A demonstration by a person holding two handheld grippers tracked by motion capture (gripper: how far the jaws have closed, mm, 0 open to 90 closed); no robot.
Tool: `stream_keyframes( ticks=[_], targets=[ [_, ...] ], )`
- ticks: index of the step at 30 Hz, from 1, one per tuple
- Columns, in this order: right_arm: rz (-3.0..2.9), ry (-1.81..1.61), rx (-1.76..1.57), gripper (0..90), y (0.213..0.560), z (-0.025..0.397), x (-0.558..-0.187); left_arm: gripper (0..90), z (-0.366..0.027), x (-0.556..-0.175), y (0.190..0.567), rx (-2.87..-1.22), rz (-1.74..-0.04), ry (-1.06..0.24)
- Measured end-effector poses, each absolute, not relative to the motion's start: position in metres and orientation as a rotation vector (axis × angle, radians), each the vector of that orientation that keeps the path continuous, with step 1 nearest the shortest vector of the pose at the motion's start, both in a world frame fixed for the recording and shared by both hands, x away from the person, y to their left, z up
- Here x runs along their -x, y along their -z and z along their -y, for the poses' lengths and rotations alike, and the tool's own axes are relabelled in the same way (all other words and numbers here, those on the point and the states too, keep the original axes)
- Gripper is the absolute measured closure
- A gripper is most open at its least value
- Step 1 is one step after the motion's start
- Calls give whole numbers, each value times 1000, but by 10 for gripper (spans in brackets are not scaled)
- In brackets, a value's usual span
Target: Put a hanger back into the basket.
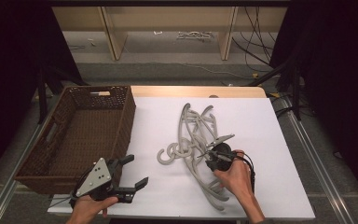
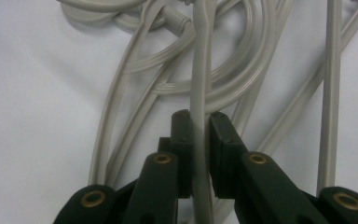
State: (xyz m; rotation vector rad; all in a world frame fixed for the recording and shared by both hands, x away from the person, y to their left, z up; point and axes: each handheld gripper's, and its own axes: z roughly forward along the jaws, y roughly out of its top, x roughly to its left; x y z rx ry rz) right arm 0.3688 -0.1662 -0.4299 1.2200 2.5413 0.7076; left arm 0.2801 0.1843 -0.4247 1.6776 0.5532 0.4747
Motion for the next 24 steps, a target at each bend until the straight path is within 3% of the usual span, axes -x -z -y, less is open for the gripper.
stream_keyframes(
  ticks=[24],
  targets=[
    [-2538,-919,-1080,826,386,197,-347,168,-181,-281,428,-1722,-547,-488]
  ],
)
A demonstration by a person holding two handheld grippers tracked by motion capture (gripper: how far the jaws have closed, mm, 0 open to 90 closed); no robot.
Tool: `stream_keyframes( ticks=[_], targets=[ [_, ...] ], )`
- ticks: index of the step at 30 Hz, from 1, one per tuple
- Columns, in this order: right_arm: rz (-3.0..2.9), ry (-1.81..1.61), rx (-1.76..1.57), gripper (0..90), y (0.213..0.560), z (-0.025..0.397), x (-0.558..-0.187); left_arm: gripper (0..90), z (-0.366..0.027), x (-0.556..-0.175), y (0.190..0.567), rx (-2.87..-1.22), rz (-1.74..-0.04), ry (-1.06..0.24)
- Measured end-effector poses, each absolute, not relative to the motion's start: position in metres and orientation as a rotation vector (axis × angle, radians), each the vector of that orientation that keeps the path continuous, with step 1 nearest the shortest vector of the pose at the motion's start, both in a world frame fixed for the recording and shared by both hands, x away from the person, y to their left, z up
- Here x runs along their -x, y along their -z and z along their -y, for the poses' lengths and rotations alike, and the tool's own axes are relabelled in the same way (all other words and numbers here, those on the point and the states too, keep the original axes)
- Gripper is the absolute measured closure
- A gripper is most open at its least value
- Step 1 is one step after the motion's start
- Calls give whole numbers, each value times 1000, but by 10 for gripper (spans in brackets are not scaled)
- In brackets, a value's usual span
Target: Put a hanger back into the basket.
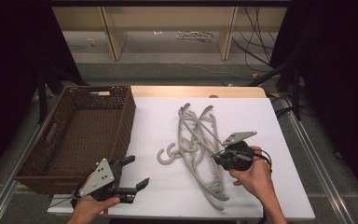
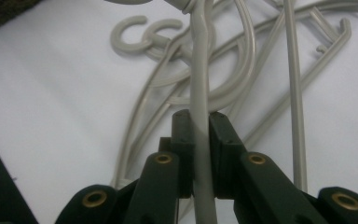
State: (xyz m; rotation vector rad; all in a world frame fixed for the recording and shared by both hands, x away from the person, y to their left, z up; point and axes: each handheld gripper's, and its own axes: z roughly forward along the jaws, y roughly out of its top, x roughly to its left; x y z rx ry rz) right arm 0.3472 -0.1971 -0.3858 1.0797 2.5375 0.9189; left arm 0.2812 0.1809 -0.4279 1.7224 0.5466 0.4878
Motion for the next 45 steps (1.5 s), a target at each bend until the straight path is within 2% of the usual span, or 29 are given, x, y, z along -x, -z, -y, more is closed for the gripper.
stream_keyframes(
  ticks=[3,12,19,23,35,41,43,45],
  targets=[
    [-2555,-956,-1004,826,382,198,-344,182,-176,-283,429,-1742,-585,-412],
    [-2581,-1007,-955,827,376,192,-330,182,-149,-302,426,-1805,-553,-476],
    [-2628,-1026,-908,827,374,184,-324,208,-128,-323,425,-1924,-501,-530],
    [-2672,-1021,-853,827,374,176,-319,224,-124,-330,428,-1940,-499,-538],
    [-2793,-980,-695,827,371,164,-308,259,-114,-339,428,-2006,-338,-576],
    [-2823,-979,-642,827,369,162,-305,390,-110,-340,426,-2042,-243,-554],
    [-2831,-988,-628,827,369,162,-304,495,-108,-341,426,-2071,-215,-540],
    [-2840,-998,-615,827,368,162,-304,522,-106,-342,427,-2095,-171,-520]
  ],
)
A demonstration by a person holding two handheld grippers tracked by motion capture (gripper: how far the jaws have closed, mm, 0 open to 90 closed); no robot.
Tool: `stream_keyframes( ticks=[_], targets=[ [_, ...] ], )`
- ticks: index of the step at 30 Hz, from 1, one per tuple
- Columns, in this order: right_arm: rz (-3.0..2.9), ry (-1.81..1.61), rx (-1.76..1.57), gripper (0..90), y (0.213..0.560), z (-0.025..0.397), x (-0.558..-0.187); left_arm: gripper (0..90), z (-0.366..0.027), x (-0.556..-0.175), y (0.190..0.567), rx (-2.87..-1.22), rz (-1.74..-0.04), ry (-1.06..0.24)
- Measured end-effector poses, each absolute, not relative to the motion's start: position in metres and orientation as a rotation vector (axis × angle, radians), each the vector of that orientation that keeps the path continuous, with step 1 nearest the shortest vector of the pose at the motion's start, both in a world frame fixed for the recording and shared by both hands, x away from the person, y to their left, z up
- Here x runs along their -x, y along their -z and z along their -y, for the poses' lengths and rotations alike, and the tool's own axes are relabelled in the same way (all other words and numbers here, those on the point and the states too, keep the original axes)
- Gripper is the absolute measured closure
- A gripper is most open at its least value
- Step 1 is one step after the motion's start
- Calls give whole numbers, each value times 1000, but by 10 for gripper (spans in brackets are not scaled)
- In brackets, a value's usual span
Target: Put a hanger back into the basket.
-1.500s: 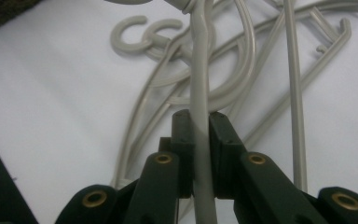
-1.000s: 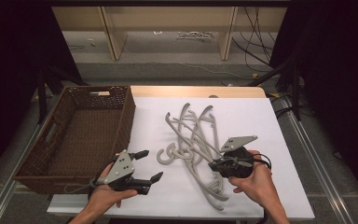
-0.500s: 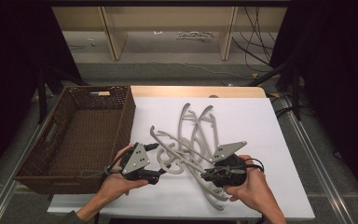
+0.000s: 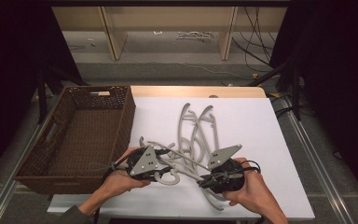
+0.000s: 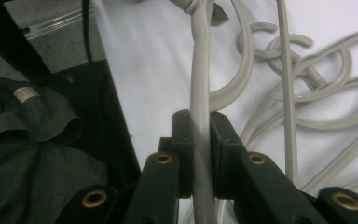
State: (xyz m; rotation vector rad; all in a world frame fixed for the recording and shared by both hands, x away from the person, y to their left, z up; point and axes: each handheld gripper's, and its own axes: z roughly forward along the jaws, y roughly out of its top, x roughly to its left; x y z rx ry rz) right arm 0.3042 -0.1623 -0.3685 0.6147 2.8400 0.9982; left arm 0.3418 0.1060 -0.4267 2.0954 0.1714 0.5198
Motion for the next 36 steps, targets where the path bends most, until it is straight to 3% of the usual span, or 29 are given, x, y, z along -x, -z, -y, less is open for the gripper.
stream_keyframes(
  ticks=[8,14,16,21,24,30,36],
  targets=[
    [-2868,-1004,-519,817,369,168,-308,676,-102,-338,417,-2202,49,-578],
    [-2825,-1012,-463,793,366,175,-313,705,-98,-338,404,-2237,70,-565],
    [-2764,-1039,-490,754,363,181,-315,738,-96,-339,401,-2214,35,-492],
    [-2698,-1006,-506,717,356,189,-316,760,-86,-336,395,-2240,1,-451],
    [-2630,-1036,-588,551,353,190,-318,781,-83,-337,391,-2225,-39,-396],
    [-2519,-1066,-713,343,344,189,-318,791,-79,-342,385,-2197,-130,-349],
    [-2338,-1226,-805,286,334,195,-318,792,-88,-351,381,-2178,-215,-352]
  ],
)
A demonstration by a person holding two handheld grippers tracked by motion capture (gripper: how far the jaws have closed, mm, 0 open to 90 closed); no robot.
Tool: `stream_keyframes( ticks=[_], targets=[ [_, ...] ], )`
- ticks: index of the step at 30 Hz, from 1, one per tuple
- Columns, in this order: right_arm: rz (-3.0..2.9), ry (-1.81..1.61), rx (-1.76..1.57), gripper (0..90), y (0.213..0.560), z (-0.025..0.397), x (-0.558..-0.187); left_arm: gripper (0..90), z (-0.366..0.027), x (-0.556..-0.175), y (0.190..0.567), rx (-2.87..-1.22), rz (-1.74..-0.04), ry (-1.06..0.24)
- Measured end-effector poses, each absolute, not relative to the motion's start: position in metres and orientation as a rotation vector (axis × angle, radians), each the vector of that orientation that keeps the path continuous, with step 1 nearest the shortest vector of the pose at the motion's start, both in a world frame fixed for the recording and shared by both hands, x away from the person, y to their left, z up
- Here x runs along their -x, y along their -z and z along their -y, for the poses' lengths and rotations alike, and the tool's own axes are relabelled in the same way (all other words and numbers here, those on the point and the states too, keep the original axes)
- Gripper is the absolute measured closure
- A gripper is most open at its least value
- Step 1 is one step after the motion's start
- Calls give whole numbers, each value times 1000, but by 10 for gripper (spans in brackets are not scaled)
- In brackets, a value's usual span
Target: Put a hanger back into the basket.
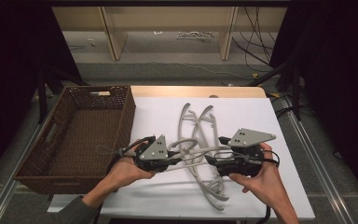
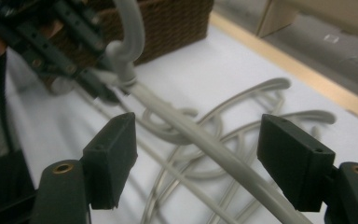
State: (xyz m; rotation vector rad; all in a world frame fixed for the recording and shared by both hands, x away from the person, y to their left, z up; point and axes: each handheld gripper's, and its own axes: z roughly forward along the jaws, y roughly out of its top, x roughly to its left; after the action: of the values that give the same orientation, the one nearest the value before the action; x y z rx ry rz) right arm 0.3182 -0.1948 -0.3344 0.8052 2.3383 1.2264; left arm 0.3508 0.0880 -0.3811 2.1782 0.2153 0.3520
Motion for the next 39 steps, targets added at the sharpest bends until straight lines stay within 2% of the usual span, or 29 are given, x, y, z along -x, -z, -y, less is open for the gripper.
stream_keyframes(
  ticks=[11,23,32,39],
  targets=[
    [-2156,-1244,-822,271,340,191,-307,792,-111,-366,368,-2115,-412,-281],
    [-2105,-1342,-774,267,356,189,-291,792,-133,-382,318,-2005,-505,-214],
    [-2148,-1327,-851,234,386,191,-296,792,-172,-395,288,-1956,-567,-262],
    [-2161,-1334,-874,236,391,191,-297,792,-209,-405,281,-1908,-639,-300]
  ],
)
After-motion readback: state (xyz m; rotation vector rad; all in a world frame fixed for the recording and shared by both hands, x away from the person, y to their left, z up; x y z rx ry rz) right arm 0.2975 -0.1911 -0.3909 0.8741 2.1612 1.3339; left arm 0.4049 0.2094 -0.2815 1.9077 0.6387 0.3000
